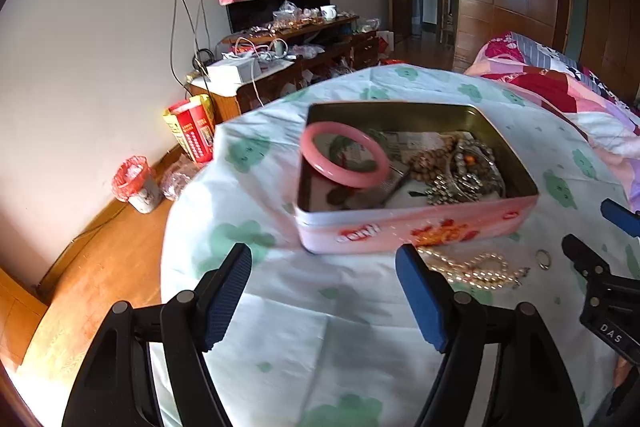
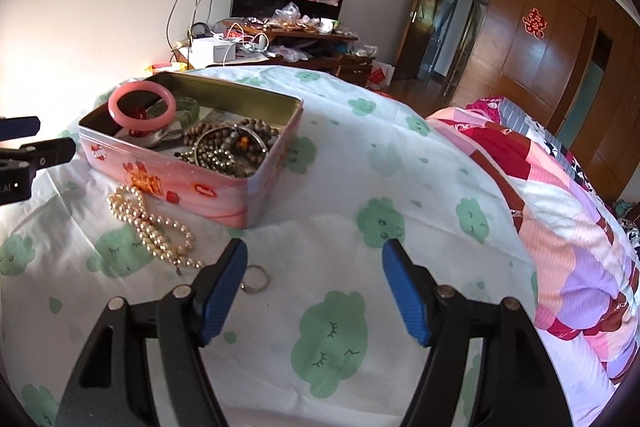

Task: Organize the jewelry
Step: 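Withdraw both tools and move the right tool toward the silver ring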

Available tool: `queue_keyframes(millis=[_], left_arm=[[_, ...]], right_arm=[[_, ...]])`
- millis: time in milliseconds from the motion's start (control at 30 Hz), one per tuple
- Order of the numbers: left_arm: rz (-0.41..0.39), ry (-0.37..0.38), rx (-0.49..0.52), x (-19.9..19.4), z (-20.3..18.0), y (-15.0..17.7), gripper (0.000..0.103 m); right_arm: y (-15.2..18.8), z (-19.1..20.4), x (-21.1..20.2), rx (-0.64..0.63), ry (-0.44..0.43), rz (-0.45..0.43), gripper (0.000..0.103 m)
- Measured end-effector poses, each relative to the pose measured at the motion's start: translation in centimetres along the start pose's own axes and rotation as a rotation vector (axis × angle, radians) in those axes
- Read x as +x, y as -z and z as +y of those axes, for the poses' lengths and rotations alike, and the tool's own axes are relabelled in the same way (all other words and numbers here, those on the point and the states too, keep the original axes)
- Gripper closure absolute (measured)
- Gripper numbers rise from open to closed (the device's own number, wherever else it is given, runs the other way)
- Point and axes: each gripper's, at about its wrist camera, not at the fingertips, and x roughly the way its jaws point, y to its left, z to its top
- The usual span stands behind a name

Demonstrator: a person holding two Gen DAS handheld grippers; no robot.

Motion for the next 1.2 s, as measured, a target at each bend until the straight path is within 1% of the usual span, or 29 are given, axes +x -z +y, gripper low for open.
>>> queue_keyframes(millis=[133,233,367,467,567,667,700,733,867,900,967,1067,1200], left_arm=[[0.022,0.006,0.002,0.4,-1.2,0.2,0.028],[0.039,-0.004,-0.002,0.9,-2.1,0.3,0.028],[0.039,0.005,-0.006,1.0,-3.3,0.2,0.028],[0.04,0.014,0.01,1.2,-4.5,0.1,0.028],[0.057,0.025,0.031,1.7,-5.5,0.1,0.028],[0.088,0.003,0.063,2.8,-6.1,0.2,0.028],[0.101,-0.012,0.069,3.3,-6.2,0.2,0.028],[0.094,-0.01,0.066,3.4,-5.9,0.2,0.028],[0.114,-0.031,0.065,3.9,-4.9,0.5,0.028],[0.127,-0.048,0.07,4.2,-4.5,0.7,0.028],[0.136,-0.041,0.053,4.4,-3.5,1.0,0.025],[0.148,-0.048,0.03,4.4,-1.8,1.2,0.025],[0.15,-0.013,-0.013,3.7,-0.7,1.4,0.025]], right_arm=[[0.4,-0.3,0.1,0.008,0.004,0.011,0.031],[0.8,-0.5,0.2,0.014,0.009,0.022,0.031],[1.1,-0.8,0.3,0.023,0.006,0.029,0.031],[1.1,-1.0,0.3,0.03,0.003,0.025,0.031],[1.2,-1.2,0.2,0.043,0.001,0.02,0.03],[1.3,-1.5,0.2,0.061,-0.009,0.021,0.03],[1.3,-1.6,0.2,0.067,-0.012,0.021,0.03],[1.3,-1.7,0.2,0.071,-0.014,0.02,0.03],[1.3,-1.8,0.3,0.077,-0.021,0.021,0.03],[1.3,-1.8,0.3,0.08,-0.021,0.023,0.03],[1.3,-1.9,0.4,0.082,-0.024,0.029,0.03],[1.2,-1.7,0.4,0.076,-0.023,0.032,0.03],[1.1,-1.1,0.6,0.046,-0.017,0.043,0.03]])
